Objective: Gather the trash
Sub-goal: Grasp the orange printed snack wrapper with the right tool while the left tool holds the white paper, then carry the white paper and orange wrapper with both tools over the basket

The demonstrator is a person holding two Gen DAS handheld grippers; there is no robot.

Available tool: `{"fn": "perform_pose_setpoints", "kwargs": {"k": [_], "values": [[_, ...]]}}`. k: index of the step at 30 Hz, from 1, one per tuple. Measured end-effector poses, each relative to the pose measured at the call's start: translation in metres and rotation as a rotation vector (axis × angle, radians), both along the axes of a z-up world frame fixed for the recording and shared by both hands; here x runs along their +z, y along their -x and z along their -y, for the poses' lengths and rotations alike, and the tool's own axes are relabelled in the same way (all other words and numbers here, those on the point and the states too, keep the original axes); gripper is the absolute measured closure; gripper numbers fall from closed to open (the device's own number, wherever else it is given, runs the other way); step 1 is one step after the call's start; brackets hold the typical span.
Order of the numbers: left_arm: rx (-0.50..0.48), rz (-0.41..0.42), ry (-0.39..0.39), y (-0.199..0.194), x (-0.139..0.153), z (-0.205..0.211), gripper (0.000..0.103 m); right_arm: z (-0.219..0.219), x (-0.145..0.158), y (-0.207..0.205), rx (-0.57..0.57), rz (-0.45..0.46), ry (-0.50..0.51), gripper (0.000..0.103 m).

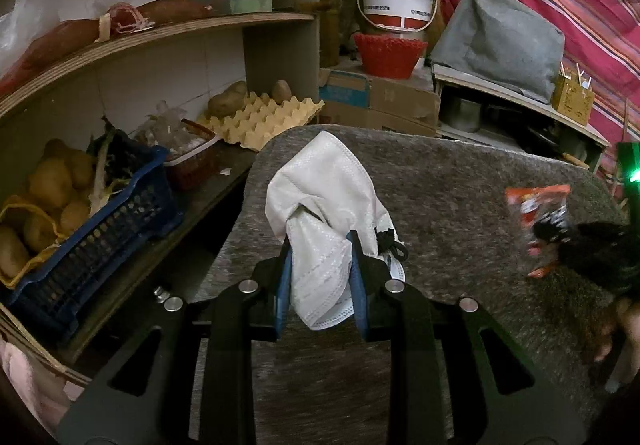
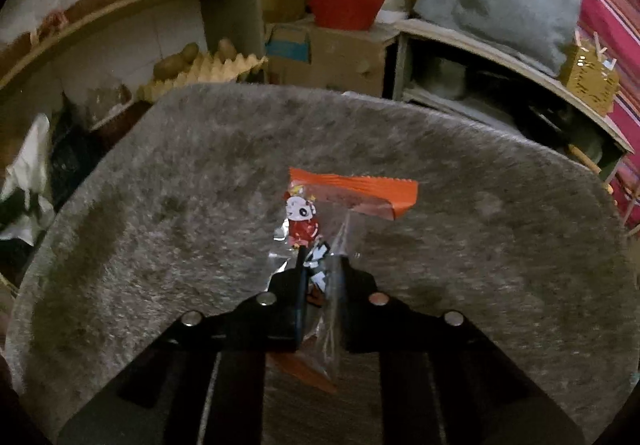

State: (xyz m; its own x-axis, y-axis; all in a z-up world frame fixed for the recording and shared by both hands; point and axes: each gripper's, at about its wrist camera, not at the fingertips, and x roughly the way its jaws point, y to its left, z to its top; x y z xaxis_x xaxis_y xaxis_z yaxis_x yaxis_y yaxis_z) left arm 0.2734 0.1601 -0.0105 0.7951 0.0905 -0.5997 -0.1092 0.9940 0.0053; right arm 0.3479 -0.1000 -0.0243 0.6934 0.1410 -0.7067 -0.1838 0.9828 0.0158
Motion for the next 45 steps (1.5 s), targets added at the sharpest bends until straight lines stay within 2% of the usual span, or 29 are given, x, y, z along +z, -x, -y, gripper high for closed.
{"fn": "perform_pose_setpoints", "kwargs": {"k": [8,11,19,27,35,38,42,45], "values": [[-0.040,0.003,-0.024,-0.001,0.000,0.030,0.079,0.078,0.039,0.050,-0.082,0.088,0.039,0.089],[-0.061,-0.004,-0.030,-0.002,-0.002,0.041,0.079,0.113,0.042,0.073,-0.134,0.112,0.077,0.089],[-0.093,0.014,-0.006,-0.002,0.005,0.071,0.079,0.208,0.047,0.110,-0.306,0.151,0.081,0.089],[-0.156,0.045,-0.037,0.015,0.019,0.117,0.079,0.279,0.057,0.147,-0.422,0.168,0.028,0.089],[-0.249,0.051,-0.059,0.042,0.031,0.172,0.079,0.332,0.064,0.197,-0.486,0.179,0.031,0.089],[-0.276,0.076,-0.105,0.054,0.038,0.204,0.079,0.359,0.067,0.220,-0.524,0.198,0.010,0.089],[-0.326,0.084,-0.073,0.067,0.047,0.241,0.079,0.395,0.067,0.252,-0.578,0.221,-0.027,0.089],[-0.357,0.099,-0.077,0.077,0.051,0.270,0.079,0.414,0.068,0.271,-0.603,0.247,-0.054,0.089]]}}
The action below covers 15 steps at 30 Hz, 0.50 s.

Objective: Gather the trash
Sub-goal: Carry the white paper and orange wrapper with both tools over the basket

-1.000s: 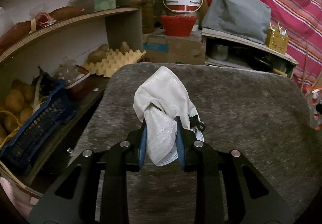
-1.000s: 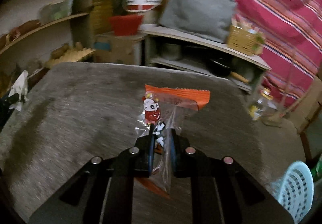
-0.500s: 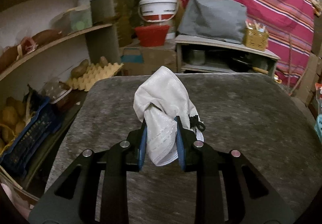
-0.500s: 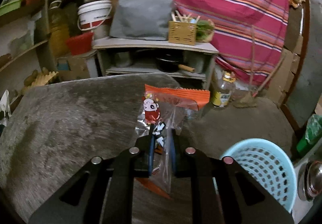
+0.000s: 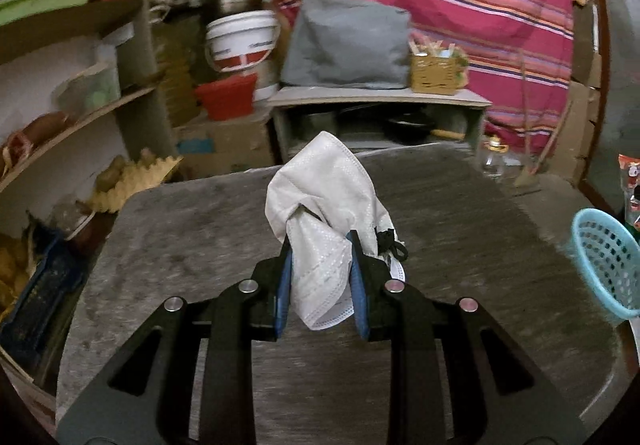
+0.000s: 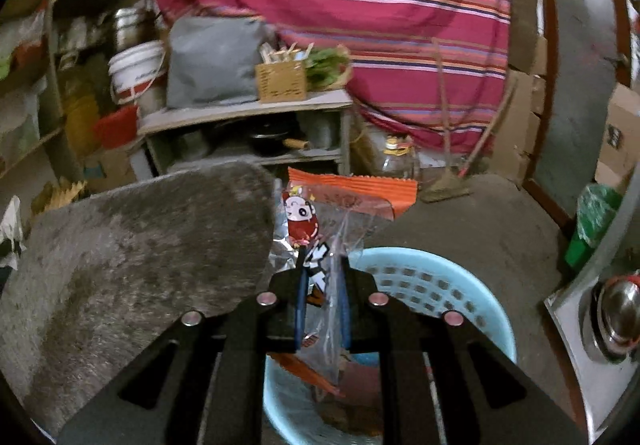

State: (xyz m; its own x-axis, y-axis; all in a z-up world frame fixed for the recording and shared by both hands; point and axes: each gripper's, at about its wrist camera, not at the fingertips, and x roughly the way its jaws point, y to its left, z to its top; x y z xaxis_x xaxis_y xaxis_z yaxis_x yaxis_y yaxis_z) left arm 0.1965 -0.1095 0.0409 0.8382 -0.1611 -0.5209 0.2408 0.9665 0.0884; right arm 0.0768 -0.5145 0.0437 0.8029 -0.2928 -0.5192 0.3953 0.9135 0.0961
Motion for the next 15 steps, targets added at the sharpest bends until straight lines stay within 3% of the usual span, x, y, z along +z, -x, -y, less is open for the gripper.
{"fn": "perform_pose_setpoints", "kwargs": {"k": [6,15], "values": [[-0.067,0.040,0.036,0.023,0.011,0.072,0.079,0.032,-0.004,0.028,-0.046,0.044,-0.030,0.089],[-0.256,0.055,0.060,0.061,0.009,0.198,0.079,0.056,-0.013,0.046,-0.083,0.042,-0.045,0.089]]}}
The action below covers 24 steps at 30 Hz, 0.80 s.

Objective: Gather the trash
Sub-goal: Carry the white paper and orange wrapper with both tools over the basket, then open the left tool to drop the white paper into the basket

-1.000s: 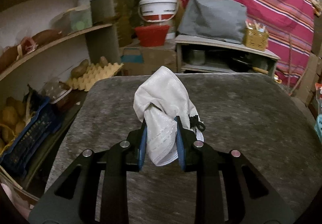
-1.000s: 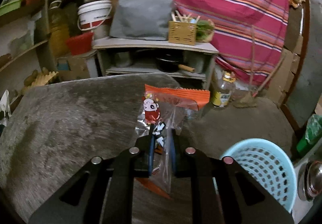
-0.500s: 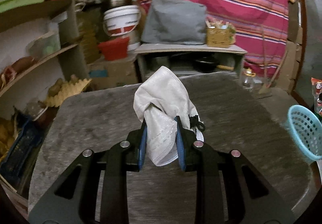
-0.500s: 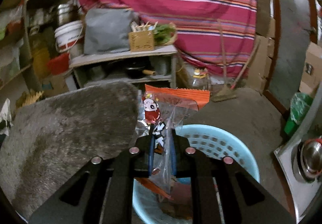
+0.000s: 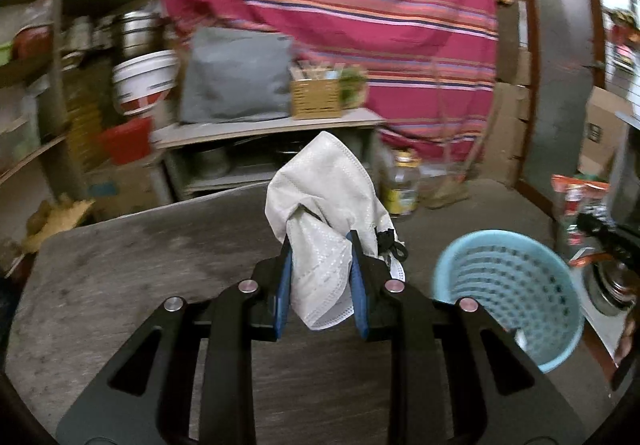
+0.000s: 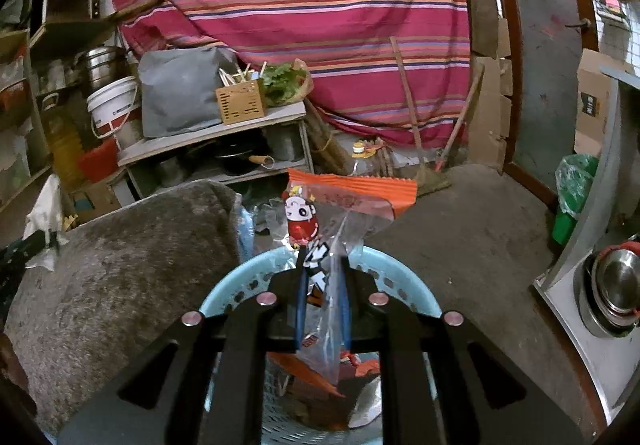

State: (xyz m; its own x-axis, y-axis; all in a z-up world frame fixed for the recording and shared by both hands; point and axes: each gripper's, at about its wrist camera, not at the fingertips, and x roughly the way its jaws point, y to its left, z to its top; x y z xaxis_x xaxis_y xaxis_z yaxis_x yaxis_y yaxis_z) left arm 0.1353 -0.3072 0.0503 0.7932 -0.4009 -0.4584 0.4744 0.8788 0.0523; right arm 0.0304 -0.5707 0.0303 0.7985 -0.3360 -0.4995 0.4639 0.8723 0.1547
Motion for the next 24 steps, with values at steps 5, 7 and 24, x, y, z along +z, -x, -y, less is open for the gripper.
{"fn": "perform_pose_setpoints", "kwargs": {"k": [5,7,24], "values": [[-0.112,-0.021,-0.010,0.014,-0.015,0.064,0.079,0.015,-0.010,0.002,-0.024,-0.022,0.002,0.089],[-0.149,-0.031,-0.018,0.017,-0.024,0.084,0.079,0.023,-0.012,0.005,-0.039,-0.021,-0.010,0.089],[-0.263,-0.121,-0.057,0.015,-0.068,0.147,0.040,0.061,-0.024,0.015,-0.100,-0.042,-0.054,0.089]]}}
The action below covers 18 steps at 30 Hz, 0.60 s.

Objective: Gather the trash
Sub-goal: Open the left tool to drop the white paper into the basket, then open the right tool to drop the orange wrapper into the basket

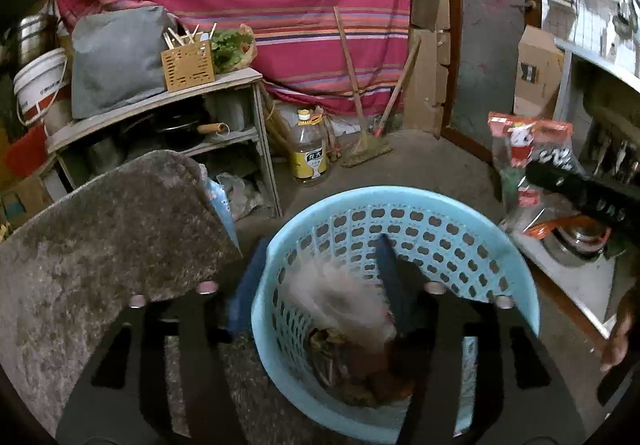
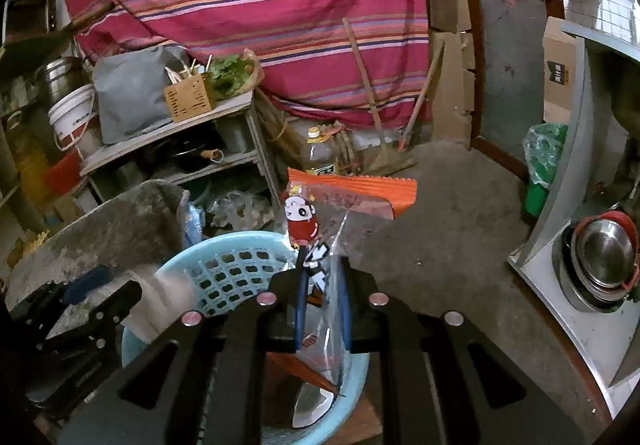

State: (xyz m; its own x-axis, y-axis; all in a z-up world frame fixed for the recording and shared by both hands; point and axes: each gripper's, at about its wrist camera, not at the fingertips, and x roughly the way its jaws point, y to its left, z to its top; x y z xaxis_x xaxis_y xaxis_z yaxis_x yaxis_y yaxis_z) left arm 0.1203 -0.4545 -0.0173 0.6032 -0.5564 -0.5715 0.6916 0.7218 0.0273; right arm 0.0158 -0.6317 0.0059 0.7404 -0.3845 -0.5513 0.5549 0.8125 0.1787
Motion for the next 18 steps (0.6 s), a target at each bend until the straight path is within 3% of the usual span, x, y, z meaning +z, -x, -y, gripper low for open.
{"fn": "perform_pose_setpoints", "kwargs": {"k": [6,16,17,18], "values": [[0.087,0.086,0.028,0.005,0.023,-0.039,0.009,-0.013,-0.005,-0.017,0.048,-0.018,-0.011,0.089],[0.233,0.163,0.078,0.016,0.056,-0.131,0.005,-0.040,-0.027,-0.057,0.115,-0.083,-0.037,0.083],[0.240,0.167,0.079,0.018,0.058,-0.139,0.005,-0.044,-0.031,-0.061,0.125,-0.089,-0.048,0.075],[0.254,0.176,0.076,0.021,0.059,-0.150,0.005,-0.048,-0.034,-0.065,0.123,-0.095,-0.043,0.040]]}}
